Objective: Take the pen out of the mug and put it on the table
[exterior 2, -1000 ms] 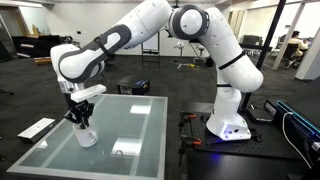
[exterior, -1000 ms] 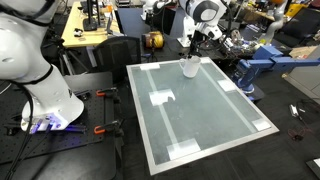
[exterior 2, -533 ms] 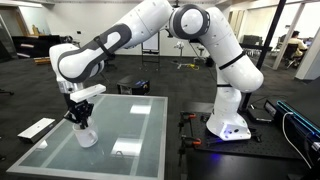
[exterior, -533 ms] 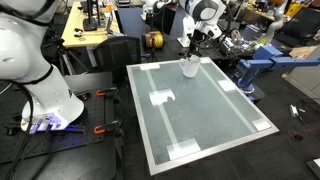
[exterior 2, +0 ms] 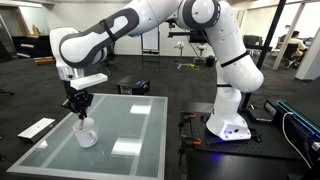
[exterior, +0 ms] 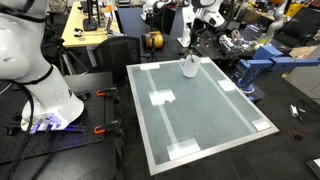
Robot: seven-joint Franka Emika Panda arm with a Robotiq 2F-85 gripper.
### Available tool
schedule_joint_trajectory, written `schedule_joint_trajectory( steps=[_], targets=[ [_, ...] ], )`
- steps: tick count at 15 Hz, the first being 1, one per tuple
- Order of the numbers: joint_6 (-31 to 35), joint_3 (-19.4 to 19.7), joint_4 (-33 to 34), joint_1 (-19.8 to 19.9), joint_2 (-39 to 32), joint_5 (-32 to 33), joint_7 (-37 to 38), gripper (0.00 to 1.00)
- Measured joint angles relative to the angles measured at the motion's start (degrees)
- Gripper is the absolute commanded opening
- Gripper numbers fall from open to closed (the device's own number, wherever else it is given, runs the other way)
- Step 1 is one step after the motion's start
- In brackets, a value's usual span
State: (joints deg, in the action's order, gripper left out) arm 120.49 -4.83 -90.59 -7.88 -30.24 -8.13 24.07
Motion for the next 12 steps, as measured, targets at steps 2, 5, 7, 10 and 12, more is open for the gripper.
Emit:
schedule_joint_trajectory(
  steps=[2,5,7,10,12],
  targets=[
    [-0.6,0.1,-2.7,-0.2,3.7,0.1,0.0,0.03],
    [-2.6,0.1,-7.1,-0.4,9.9,1.2,1.0,0.03],
    [-3.0,0.1,-10.3,-0.5,14.1,2.6,2.6,0.03],
    [-2.9,0.2,-15.0,-0.5,20.5,5.1,5.6,0.03],
    [-2.6,0.2,-17.9,-0.4,24.2,7.2,8.6,0.03]
  ],
)
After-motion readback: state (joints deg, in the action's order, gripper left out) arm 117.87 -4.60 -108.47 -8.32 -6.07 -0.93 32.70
